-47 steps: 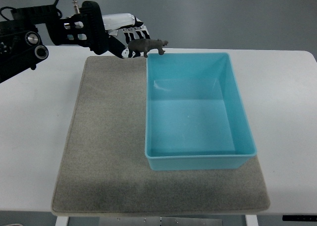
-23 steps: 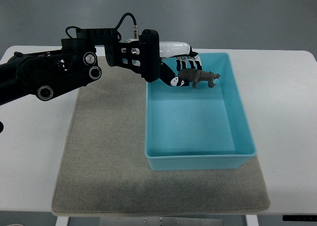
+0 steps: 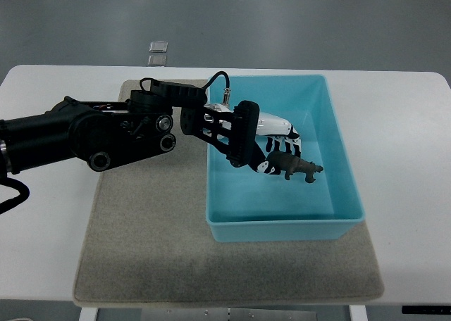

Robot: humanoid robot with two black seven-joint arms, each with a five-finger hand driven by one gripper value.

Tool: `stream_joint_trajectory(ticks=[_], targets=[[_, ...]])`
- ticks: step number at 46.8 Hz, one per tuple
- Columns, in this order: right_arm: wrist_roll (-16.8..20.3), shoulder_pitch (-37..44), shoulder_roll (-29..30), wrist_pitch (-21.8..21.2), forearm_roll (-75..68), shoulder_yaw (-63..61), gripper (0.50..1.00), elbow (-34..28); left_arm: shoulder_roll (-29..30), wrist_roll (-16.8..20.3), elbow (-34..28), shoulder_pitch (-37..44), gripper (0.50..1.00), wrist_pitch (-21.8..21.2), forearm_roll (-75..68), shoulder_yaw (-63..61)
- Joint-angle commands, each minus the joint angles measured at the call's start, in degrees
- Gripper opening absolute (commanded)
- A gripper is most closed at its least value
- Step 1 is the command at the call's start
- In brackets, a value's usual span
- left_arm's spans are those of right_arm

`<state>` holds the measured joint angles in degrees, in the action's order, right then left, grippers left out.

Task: Place brown hippo in blue box with left hand
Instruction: 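Lift the hippo and carry it over the blue box, then lower the hippo into the box and open the left hand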

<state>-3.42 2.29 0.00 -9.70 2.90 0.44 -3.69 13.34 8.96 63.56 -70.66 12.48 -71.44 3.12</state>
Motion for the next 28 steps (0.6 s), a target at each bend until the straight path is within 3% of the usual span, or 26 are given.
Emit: stream_joint_trajectory(ticks=[1, 18, 20, 24, 28], targets=[[0.0, 0.0, 0.0, -0.1, 0.0, 0.0, 0.936, 0.0, -0.2, 0.0, 0.0, 0.0, 0.5, 0.0, 0.0, -1.0], [0.0, 0.0, 0.0, 0.0, 0.0, 0.0, 0.936, 0.0, -0.4, 0.0, -0.8, 1.1, 0.516, -0.8, 0.0, -2.1], [0.0, 0.0, 0.0, -0.1, 0.0, 0.0, 0.936, 0.0, -0.4, 0.1, -0.8, 1.1, 0.574, -0.8, 0.0, -2.1], [0.0, 0.0, 0.0, 0.0, 0.0, 0.0, 0.936, 0.0, -0.4, 0.2, -0.7, 1.2, 0.762, -1.1, 0.0, -2.0], [0.0, 0.0, 0.0, -0.1, 0.0, 0.0, 0.936, 0.0, -0.4, 0.4, -0.5, 1.3, 0.835, -2.5, 0.0, -2.0]])
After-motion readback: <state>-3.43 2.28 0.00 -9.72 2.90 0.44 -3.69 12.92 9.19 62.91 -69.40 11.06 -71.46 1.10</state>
